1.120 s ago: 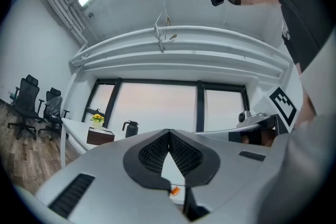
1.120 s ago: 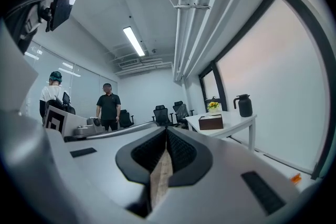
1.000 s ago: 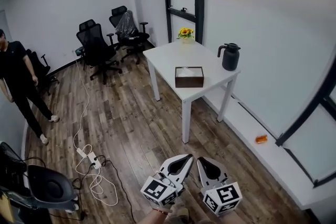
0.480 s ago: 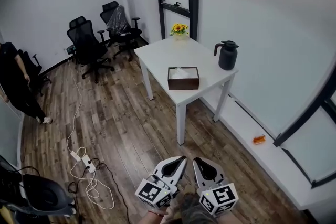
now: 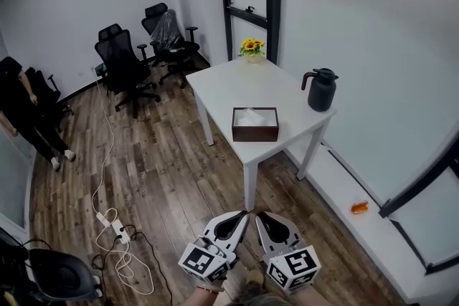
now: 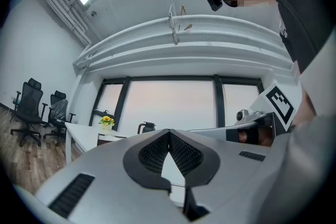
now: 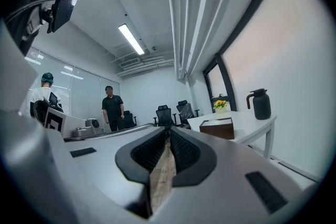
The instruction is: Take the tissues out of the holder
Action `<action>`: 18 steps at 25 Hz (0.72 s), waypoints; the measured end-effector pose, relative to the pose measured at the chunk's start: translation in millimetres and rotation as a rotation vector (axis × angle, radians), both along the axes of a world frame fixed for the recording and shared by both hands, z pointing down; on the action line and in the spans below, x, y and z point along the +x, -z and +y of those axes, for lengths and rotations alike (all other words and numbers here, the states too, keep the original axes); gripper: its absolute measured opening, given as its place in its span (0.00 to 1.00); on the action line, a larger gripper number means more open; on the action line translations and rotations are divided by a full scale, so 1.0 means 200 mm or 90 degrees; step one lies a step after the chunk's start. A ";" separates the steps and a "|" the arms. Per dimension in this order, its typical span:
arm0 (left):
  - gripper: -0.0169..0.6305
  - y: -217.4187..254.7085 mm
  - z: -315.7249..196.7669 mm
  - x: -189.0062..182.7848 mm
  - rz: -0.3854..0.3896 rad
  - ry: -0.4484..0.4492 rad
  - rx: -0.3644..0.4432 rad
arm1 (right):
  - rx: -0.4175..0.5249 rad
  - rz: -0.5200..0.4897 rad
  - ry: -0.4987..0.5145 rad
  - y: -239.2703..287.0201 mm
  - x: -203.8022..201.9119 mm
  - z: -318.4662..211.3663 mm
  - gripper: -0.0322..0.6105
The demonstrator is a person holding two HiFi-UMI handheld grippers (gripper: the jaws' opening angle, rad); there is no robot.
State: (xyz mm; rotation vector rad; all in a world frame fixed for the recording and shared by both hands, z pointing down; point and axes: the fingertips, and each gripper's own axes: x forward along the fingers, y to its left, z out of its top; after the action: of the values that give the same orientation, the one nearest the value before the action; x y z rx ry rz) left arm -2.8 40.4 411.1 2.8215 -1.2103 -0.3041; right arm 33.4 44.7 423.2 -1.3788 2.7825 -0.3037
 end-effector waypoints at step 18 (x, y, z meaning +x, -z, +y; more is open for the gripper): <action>0.04 -0.03 -0.37 0.09 0.007 0.020 -0.027 | -0.022 -0.013 0.039 -0.04 0.06 -0.38 0.12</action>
State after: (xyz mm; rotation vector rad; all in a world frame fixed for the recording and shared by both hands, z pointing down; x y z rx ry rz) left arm 15.9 -32.9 416.3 2.7643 -1.2437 -0.2929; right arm 46.1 -31.3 430.3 -1.2912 2.8198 -0.3672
